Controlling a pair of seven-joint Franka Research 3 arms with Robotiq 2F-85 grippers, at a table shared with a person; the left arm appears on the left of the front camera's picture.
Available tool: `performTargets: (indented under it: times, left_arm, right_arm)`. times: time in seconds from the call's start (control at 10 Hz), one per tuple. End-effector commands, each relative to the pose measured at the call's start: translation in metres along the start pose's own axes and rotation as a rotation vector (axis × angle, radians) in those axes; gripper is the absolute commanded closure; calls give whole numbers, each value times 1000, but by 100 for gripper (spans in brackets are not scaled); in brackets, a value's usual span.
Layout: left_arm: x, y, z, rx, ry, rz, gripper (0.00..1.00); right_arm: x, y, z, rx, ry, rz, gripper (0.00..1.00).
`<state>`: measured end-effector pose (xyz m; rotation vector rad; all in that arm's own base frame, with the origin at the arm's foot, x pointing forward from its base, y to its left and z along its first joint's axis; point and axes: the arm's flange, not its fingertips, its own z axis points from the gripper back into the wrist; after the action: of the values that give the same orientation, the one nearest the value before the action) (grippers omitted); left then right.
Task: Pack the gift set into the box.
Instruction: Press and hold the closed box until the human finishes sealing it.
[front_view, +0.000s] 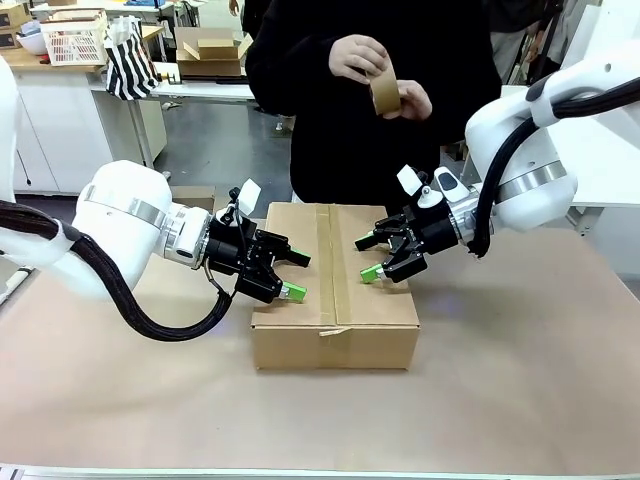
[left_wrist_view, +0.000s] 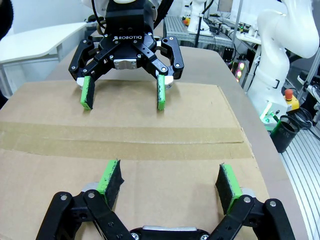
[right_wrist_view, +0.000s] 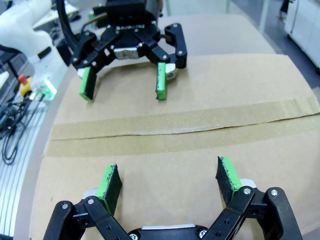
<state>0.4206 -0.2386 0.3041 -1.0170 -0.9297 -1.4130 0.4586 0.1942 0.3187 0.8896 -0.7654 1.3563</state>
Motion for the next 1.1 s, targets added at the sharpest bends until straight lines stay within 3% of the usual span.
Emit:
performTargets:
  times: [0.0,1.0]
  left_arm:
    - [-2,-2,0,-4,-4,-8,0]
    - [-2,-2,0,-4,-4,-8,0]
  right_arm:
    - [-3,1,-1,-3,-9,-9,0]
    - [-3,1,-1,-3,-9,-9,0]
